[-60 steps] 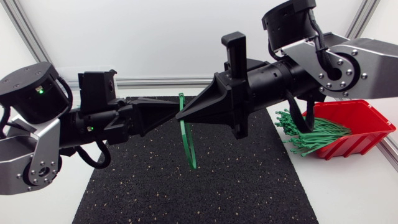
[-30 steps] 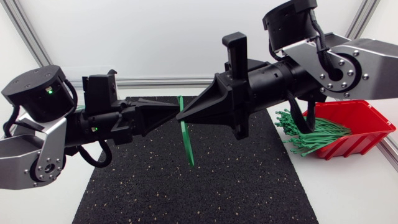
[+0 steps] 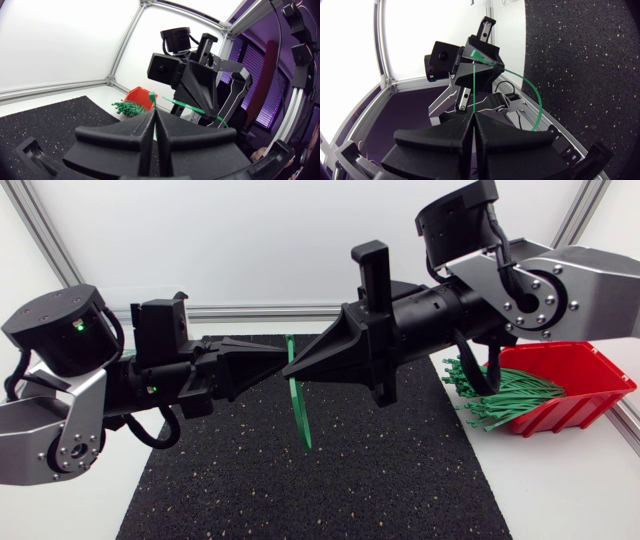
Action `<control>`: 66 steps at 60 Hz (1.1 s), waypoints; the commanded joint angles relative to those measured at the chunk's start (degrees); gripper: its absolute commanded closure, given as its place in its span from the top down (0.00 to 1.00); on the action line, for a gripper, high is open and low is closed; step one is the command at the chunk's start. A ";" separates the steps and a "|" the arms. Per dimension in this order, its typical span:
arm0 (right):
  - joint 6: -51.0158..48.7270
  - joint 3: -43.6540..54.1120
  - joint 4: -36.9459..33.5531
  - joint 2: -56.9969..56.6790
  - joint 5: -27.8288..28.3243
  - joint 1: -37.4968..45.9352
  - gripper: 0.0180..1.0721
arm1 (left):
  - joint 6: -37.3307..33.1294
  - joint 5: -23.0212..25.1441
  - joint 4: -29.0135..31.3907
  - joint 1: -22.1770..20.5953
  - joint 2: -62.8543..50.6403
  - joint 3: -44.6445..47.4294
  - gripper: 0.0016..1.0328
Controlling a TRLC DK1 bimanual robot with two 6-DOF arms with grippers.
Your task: Take a green cable tie from the red box, thread the tail through the head to close it, then place it in the transparent bin on the left.
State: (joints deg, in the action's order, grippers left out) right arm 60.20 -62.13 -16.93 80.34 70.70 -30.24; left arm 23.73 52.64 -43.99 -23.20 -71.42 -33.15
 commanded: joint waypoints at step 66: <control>-2.37 0.34 -3.90 1.40 3.92 3.34 0.05 | -8.17 -9.66 -0.31 -8.09 8.84 5.55 0.04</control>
State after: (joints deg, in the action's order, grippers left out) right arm 59.11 -61.76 -19.66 79.96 74.04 -27.81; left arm 17.45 43.53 -43.42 -30.68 -64.88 -28.32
